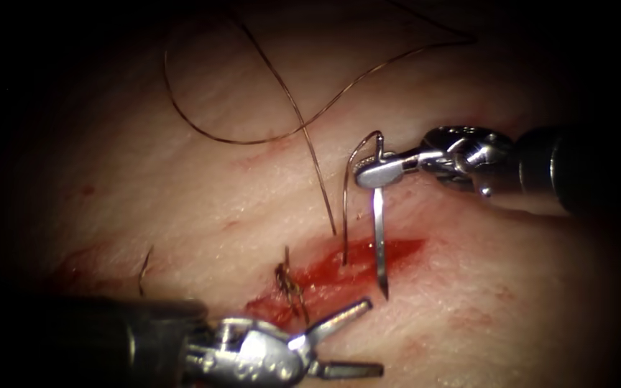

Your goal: Wound Closure

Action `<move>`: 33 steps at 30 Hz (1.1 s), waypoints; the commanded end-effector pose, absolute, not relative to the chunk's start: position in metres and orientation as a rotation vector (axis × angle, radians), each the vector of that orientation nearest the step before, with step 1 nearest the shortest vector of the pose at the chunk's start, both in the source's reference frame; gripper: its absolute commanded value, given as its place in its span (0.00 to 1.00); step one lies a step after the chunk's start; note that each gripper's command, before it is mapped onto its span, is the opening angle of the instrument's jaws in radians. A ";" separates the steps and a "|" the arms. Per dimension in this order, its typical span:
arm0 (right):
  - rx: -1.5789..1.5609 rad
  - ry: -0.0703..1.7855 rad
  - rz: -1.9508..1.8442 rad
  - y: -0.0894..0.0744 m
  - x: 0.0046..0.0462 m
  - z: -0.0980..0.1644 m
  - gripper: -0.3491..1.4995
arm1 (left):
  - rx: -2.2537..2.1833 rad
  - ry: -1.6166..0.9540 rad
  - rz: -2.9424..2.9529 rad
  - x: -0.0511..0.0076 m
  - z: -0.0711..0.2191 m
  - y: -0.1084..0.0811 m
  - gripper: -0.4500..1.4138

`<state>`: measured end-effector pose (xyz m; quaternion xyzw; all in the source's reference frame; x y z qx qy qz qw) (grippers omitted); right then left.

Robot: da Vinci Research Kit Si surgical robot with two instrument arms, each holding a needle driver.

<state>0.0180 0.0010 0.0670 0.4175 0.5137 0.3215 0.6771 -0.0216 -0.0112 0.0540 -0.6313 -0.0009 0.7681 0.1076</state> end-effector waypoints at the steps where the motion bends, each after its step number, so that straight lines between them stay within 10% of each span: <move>1: 0.921 1.169 0.700 0.002 0.0178 0.066 0.00 | -1.838 -0.022 2.249 -0.0218 0.055 -0.011 0.31; 10: 0.844 1.221 0.602 0.001 0.0184 0.063 0.00 | -1.601 -0.107 2.286 -0.0206 0.064 -0.008 0.01; 33: 0.494 1.358 0.242 -0.001 0.0212 0.064 0.00 | -1.391 -0.206 2.402 -0.0218 0.073 -0.006 0.03</move>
